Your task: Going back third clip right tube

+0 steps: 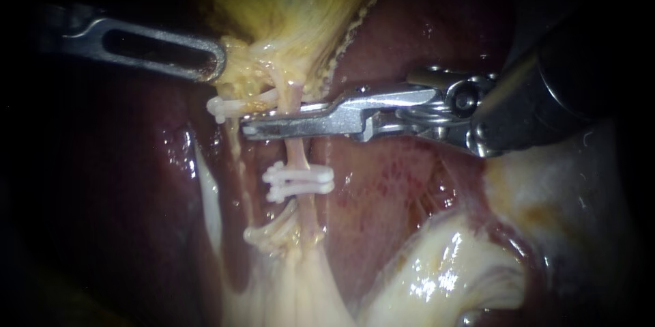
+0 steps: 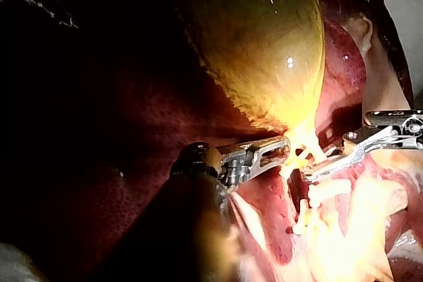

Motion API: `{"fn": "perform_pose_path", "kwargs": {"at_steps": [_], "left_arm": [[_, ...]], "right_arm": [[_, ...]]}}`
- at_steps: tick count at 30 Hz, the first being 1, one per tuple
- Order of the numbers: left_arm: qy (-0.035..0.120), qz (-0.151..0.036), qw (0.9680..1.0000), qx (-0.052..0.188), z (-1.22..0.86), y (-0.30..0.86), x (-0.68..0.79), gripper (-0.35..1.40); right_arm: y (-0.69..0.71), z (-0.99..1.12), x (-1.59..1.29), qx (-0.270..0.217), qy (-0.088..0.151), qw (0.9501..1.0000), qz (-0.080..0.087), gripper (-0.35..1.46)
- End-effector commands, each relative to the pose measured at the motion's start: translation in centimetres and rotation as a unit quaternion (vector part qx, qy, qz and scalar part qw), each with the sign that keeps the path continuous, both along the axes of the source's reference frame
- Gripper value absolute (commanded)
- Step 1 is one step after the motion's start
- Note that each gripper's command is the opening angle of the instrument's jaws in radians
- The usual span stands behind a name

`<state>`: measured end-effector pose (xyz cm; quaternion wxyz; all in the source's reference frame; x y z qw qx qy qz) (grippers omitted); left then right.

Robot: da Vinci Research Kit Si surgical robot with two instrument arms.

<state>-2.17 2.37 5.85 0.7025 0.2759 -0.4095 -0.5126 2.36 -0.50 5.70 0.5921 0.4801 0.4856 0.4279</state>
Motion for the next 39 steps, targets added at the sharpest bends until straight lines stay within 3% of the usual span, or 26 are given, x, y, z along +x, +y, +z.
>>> {"fn": "perform_pose_path", "kwargs": {"at_steps": [1,2,3,5,7,9,10,12,13,20,22,25,26,28,30,31,39], "left_arm": [[-0.001,0.001,1.0000,0.000,0.00,0.00,0.00,-0.35],[-0.002,0.002,1.0000,0.001,0.01,0.00,0.00,-0.35],[-0.002,0.002,1.0000,0.001,0.01,0.00,0.00,-0.35],[-0.002,0.002,1.0000,0.001,0.01,-0.01,0.00,-0.35],[-0.002,0.002,1.0000,0.001,0.01,-0.01,0.00,-0.35],[-0.002,0.002,1.0000,0.001,0.02,-0.01,0.00,-0.35],[-0.002,0.002,1.0000,0.001,0.02,-0.01,0.00,-0.35],[-0.003,0.004,1.0000,0.001,0.02,-0.02,0.01,-0.35],[-0.003,0.004,1.0000,0.001,0.02,-0.02,0.01,-0.35],[-0.003,0.004,1.0000,0.001,0.02,-0.02,0.02,-0.35],[-0.003,0.004,1.0000,0.001,0.03,-0.02,0.02,-0.35],[-0.003,0.004,1.0000,0.001,0.03,-0.02,0.02,-0.35],[-0.003,0.004,1.0000,0.001,0.03,-0.02,0.02,-0.35],[-0.003,0.005,1.0000,-0.002,0.03,-0.02,0.02,-0.35],[-0.004,0.006,1.0000,-0.001,0.03,-0.03,0.01,-0.35],[-0.004,0.006,1.0000,-0.001,0.03,-0.03,0.01,-0.35],[-0.005,0.008,1.0000,-0.002,0.07,-0.05,-0.02,-0.35]], "right_arm": [[0.00,0.00,0.00,0.000,0.000,1.0000,0.000,-0.35],[0.00,0.00,0.00,0.000,0.000,1.0000,0.000,-0.34],[-0.01,0.00,0.01,-0.003,0.001,1.0000,0.000,-0.17],[-0.01,0.00,0.05,-0.073,0.013,0.9972,-0.005,0.24],[-0.03,0.03,0.10,-0.132,0.022,0.9909,-0.009,0.44],[-0.07,0.08,0.12,-0.177,0.030,0.9836,-0.013,0.49],[-0.12,0.10,0.11,-0.215,0.038,0.9756,-0.019,0.50],[-0.19,0.13,0.03,-0.254,0.047,0.9657,-0.025,0.50],[-0.24,0.13,-0.02,-0.284,0.052,0.9572,-0.027,0.50],[-0.37,-0.05,-0.53,-0.418,0.048,0.9070,-0.016,0.50],[-0.39,-0.12,-0.66,-0.437,0.043,0.8981,-0.017,0.50],[-0.42,-0.24,-0.85,-0.472,0.029,0.8798,-0.050,0.50],[-0.43,-0.28,-0.92,-0.485,0.021,0.8717,-0.069,0.50],[-0.43,-0.35,-1.01,-0.497,0.012,0.8624,-0.095,0.50],[-0.41,-0.42,-1.09,-0.504,0.003,0.8560,-0.116,0.50],[-0.41,-0.44,-1.12,-0.504,0.000,0.8555,-0.119,0.50],[-0.39,-0.49,-1.24,-0.513,-0.025,0.8517,-0.105,0.50]]}}
